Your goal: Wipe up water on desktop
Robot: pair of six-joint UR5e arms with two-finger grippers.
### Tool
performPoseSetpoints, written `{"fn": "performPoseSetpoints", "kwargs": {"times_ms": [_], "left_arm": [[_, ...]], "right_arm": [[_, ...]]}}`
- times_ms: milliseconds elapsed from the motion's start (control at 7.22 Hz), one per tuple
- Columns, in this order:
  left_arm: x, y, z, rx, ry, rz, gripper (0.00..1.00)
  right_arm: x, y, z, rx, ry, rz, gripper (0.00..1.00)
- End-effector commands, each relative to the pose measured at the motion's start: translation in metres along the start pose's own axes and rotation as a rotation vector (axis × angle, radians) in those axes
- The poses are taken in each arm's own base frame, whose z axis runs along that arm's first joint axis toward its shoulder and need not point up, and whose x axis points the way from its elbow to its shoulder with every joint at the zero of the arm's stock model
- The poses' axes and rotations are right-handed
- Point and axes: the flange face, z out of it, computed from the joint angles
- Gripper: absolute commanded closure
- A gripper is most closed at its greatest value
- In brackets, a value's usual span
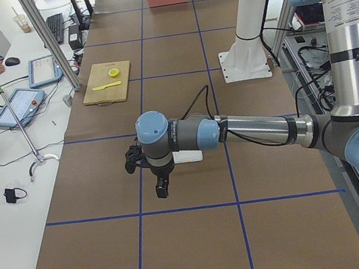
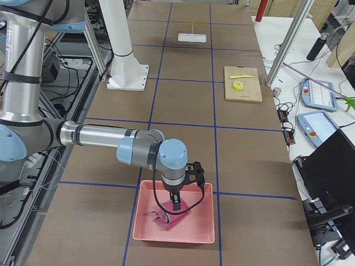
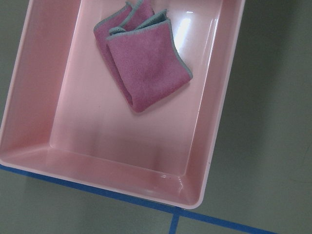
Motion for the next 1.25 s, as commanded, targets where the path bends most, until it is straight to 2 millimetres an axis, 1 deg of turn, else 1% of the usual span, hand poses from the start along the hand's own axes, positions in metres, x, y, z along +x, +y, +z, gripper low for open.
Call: {"fn": "performPoseSetpoints", "kwargs": {"times_ms": [0,139,277,416,554,693,831,970,1108], "left_arm": [[-0.002,-0.001,0.000,0.003,0.002,-0.055,0.02],[-0.005,-0.002,0.000,0.008,0.000,-0.067,0.02],[-0.007,-0.002,-0.003,0.019,-0.001,-0.066,0.02],[-0.011,-0.010,0.000,0.028,0.000,-0.059,0.02],[-0.019,-0.006,0.008,0.017,0.002,-0.071,0.02],[-0.021,-0.004,0.000,0.035,0.000,-0.076,0.02],[-0.027,-0.006,0.004,0.028,0.000,-0.087,0.02],[-0.030,-0.007,0.008,0.023,0.000,-0.096,0.02],[-0.027,-0.004,0.004,0.030,0.003,-0.091,0.02]], "right_arm": [[-0.003,-0.008,-0.005,0.008,0.009,-0.015,0.00],[-0.004,-0.009,-0.006,0.009,0.013,-0.017,0.00],[-0.008,-0.016,-0.005,0.004,0.016,-0.033,0.00],[-0.015,-0.024,0.000,-0.008,0.015,0.012,0.00],[-0.021,-0.029,0.007,-0.024,0.012,0.100,0.00],[-0.031,-0.036,0.015,-0.043,0.012,0.129,0.00],[-0.032,-0.040,0.018,-0.056,0.041,0.128,0.00],[-0.033,-0.040,0.015,-0.051,0.045,0.126,0.00],[-0.035,-0.040,0.014,-0.049,0.046,0.122,0.00]]}}
